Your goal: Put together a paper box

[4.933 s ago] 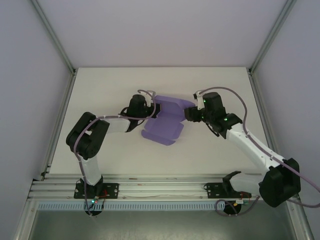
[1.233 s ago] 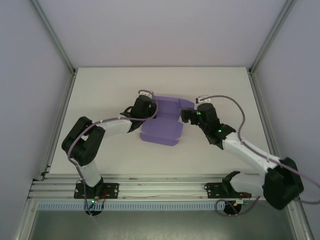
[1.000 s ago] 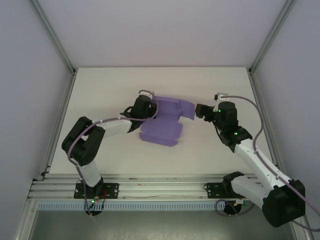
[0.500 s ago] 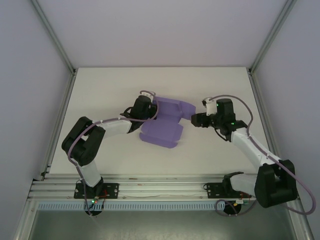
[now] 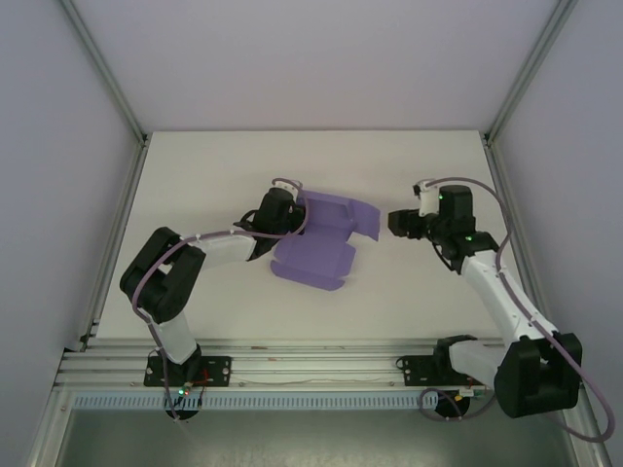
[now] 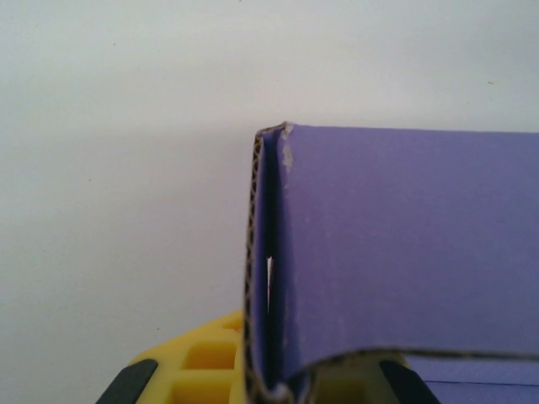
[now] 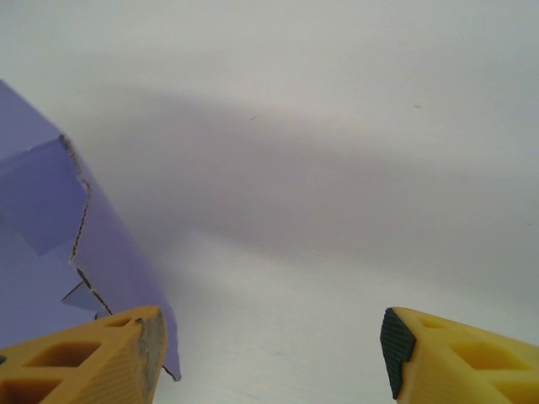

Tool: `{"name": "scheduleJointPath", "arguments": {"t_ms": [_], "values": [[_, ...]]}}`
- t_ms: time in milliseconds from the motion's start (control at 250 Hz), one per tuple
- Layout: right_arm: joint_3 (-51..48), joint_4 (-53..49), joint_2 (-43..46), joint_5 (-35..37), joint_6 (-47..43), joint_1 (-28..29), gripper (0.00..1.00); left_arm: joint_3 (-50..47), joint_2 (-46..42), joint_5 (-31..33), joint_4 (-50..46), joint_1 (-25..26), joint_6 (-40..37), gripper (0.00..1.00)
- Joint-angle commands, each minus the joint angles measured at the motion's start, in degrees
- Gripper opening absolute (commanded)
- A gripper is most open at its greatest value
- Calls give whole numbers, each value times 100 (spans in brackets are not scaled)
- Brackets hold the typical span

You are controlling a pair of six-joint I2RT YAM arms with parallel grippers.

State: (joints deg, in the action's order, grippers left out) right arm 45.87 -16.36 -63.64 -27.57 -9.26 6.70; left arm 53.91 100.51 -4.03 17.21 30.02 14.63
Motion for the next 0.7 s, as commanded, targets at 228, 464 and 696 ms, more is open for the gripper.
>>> {"name": "scheduleJointPath", "arguments": {"t_ms": [228, 464, 696], "values": [[208, -78, -731, -1409, -789, -24, 68, 75, -185, -128, 58, 59, -48, 0], [639, 89, -1504, -2135, -1166, 502, 62, 74, -174, -177, 66, 62, -22, 0], [914, 608, -1979, -1988, -717, 936, 56, 74, -120, -44, 18, 65, 17, 0]]}}
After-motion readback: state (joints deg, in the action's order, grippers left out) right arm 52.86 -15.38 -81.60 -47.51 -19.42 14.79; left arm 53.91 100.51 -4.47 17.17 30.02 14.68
